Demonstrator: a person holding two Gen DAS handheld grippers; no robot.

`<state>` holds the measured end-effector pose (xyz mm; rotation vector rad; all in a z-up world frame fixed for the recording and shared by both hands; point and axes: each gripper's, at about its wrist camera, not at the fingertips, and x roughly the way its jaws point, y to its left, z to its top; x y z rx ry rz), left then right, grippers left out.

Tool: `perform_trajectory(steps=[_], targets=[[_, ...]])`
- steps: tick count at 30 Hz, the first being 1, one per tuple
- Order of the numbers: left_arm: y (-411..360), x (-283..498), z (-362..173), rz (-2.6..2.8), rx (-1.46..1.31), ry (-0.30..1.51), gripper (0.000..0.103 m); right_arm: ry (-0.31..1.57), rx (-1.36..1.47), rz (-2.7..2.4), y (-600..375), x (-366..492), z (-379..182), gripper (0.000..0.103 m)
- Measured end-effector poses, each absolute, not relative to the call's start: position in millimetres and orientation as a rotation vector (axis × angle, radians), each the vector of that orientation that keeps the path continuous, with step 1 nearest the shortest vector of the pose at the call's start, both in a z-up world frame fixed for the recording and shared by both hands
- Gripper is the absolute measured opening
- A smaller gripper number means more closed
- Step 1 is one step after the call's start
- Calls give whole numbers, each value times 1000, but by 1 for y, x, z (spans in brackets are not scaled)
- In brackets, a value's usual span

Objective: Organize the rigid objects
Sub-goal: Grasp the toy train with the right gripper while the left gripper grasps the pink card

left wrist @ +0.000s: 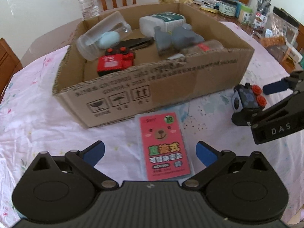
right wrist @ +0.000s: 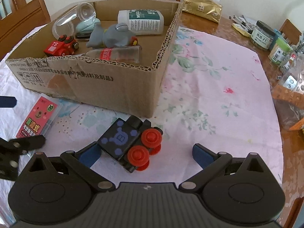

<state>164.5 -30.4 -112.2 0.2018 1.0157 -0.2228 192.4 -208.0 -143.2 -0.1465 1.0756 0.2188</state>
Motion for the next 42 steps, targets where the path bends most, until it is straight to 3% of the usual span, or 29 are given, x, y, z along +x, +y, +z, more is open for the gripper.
perform_trajectory(steps=[11, 24, 33, 35, 38, 42], targets=[[-40, 163, -109, -248, 146, 1016, 56, 1066, -151, 229, -209, 192, -143, 103], [-16, 152, -107, -172, 155, 1034, 57, 1080, -126, 182, -214, 184, -141, 103], [-21, 155, -109, -152, 153, 1016, 61, 1043, -127, 205, -190, 186, -135, 78], [-19, 157, -108, -165, 138, 1026, 55, 1042, -130, 193, -189, 186, -132, 65], [-18, 155, -107, -180, 141, 1035, 55, 1053, -128, 193, -190, 186, -129, 57], [-16, 152, -105, -217, 151, 1048, 55, 1058, -140, 211, -193, 184, -125, 56]])
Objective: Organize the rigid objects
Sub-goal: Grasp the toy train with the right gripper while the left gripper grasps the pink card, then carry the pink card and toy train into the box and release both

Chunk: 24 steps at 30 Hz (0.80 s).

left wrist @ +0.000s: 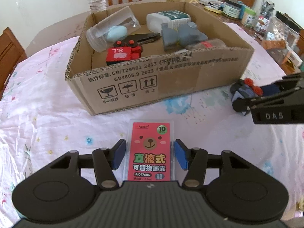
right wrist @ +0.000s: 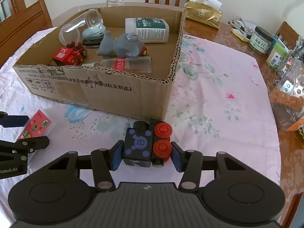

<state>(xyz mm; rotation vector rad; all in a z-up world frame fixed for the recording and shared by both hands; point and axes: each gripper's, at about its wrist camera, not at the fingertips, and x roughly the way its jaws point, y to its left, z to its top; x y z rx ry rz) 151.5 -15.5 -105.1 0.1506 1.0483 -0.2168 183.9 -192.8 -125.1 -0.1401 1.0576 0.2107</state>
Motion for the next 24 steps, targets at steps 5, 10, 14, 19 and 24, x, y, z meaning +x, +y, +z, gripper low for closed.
perform_trajectory(steps=[5, 10, 14, 19, 24], targets=[[-13, 146, -95, -267, 185, 1050, 55, 1044, -162, 253, -195, 179, -114, 52], [-9, 141, -81, -304, 241, 1028, 55, 1059, -198, 277, -195, 175, -113, 53], [-5, 141, -77, -308, 246, 1023, 55, 1071, -177, 271, -197, 177, -122, 55], [-4, 140, -71, -323, 240, 1019, 55, 1053, -188, 258, -193, 181, -128, 58], [-4, 143, -61, -353, 232, 1019, 55, 1040, -207, 272, -191, 184, -127, 55]])
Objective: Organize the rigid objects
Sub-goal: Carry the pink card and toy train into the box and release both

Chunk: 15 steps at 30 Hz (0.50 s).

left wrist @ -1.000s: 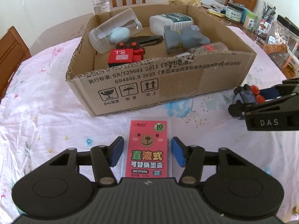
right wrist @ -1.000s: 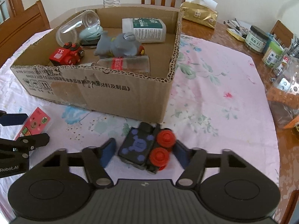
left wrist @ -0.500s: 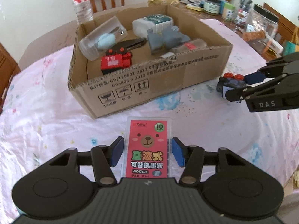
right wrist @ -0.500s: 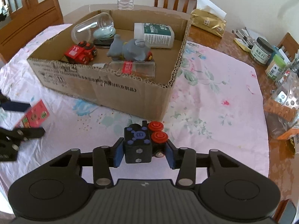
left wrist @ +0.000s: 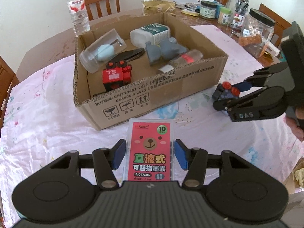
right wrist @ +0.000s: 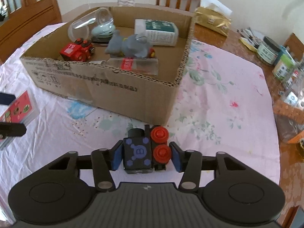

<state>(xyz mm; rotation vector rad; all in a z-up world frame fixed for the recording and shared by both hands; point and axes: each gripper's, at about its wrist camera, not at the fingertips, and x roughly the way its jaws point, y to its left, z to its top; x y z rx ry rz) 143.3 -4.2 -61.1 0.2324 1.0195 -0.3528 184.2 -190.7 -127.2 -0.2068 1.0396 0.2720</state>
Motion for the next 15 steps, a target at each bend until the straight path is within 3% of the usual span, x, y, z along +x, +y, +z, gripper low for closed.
perform_trajectory(steps=[15], targets=[[-12, 191, 3, -406, 289, 861, 55, 953, -206, 394, -202, 178, -48, 54]])
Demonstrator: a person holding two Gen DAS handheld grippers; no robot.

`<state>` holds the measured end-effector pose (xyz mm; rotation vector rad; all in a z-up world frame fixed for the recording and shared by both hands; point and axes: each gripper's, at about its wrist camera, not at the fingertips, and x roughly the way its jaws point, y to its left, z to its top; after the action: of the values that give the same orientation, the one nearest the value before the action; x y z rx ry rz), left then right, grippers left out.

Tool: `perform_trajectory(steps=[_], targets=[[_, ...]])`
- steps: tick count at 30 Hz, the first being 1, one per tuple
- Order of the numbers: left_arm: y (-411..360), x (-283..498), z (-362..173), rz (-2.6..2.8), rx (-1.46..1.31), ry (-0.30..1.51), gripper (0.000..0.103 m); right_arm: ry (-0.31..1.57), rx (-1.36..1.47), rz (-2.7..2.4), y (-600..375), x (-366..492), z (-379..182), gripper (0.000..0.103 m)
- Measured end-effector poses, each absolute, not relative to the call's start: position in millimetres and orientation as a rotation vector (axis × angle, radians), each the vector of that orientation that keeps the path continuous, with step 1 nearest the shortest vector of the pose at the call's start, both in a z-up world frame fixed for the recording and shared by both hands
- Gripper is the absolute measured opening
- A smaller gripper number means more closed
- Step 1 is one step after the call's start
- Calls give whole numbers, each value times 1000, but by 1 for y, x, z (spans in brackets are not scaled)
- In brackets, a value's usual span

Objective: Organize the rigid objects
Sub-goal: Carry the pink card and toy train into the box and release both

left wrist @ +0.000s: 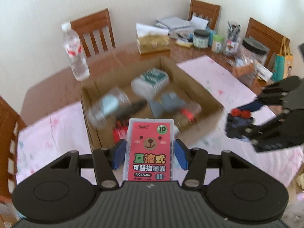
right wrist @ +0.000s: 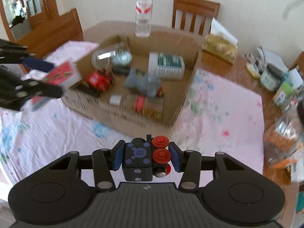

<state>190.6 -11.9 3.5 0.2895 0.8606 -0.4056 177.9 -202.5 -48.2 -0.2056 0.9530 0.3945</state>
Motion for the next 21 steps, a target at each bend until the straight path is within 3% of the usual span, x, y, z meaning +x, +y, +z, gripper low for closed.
perform_trajectory(steps=[7, 9, 11, 21], targets=[[-12, 229, -14, -366, 241, 849, 56, 876, -199, 395, -198, 200, -23, 54], [-10, 229, -17, -357, 214, 853, 69, 863, -198, 394, -196, 209, -21, 54], [-7, 223, -16, -341, 195, 821, 98, 855, -194, 395, -194, 218, -20, 54], [7, 192, -2, -205, 98, 740, 102, 865, -139, 347, -182, 291, -36, 54]])
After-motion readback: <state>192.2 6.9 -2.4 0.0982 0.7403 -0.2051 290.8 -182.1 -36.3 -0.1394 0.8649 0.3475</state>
